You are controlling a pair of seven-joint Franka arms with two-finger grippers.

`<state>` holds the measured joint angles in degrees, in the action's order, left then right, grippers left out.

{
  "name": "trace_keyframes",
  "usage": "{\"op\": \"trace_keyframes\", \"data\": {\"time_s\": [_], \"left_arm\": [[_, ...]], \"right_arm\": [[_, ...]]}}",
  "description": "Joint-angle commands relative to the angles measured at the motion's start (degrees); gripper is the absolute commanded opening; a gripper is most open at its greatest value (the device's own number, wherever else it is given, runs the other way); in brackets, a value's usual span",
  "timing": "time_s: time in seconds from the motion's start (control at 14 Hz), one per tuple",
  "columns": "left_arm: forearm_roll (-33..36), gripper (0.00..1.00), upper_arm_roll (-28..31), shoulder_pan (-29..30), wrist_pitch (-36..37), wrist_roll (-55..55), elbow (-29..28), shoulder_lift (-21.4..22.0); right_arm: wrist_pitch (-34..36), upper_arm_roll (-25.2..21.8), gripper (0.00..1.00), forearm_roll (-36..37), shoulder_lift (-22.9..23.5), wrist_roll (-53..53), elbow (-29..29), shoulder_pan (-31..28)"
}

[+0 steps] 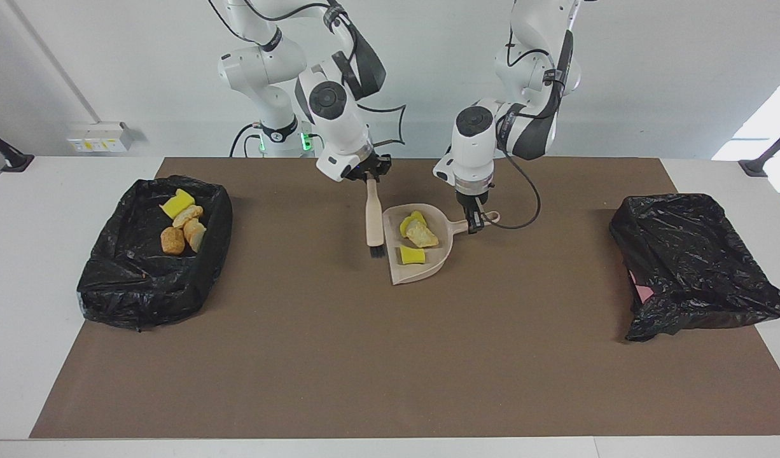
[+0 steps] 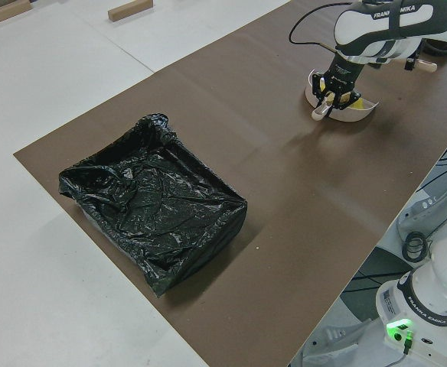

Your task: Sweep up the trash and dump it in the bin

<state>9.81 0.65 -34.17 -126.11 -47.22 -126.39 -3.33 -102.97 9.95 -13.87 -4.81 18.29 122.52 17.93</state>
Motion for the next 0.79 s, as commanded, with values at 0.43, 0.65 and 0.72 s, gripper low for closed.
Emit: {"op": "trace_keyframes", "data": {"time_s": [0.43, 0.65, 0.72], "left_arm": [[-2.7, 0.0, 0.5, 4.4, 5.9, 0.2, 6.8, 1.5], [-5.8, 0.0, 0.8, 8.1, 11.6, -5.8, 12.6, 1.7], [-7.3, 0.0, 0.8, 9.8, 14.3, -8.0, 15.2, 1.8]], "right_arm": [[4.3, 1.9, 0.0, 3.0, -4.9, 11.5, 2.9, 3.0], [-0.4, 2.2, 0.0, -0.9, -2.6, 13.0, 4.2, 7.8], [-0.5, 2.3, 0.0, -1.1, -2.3, 14.0, 4.5, 8.6]]}}
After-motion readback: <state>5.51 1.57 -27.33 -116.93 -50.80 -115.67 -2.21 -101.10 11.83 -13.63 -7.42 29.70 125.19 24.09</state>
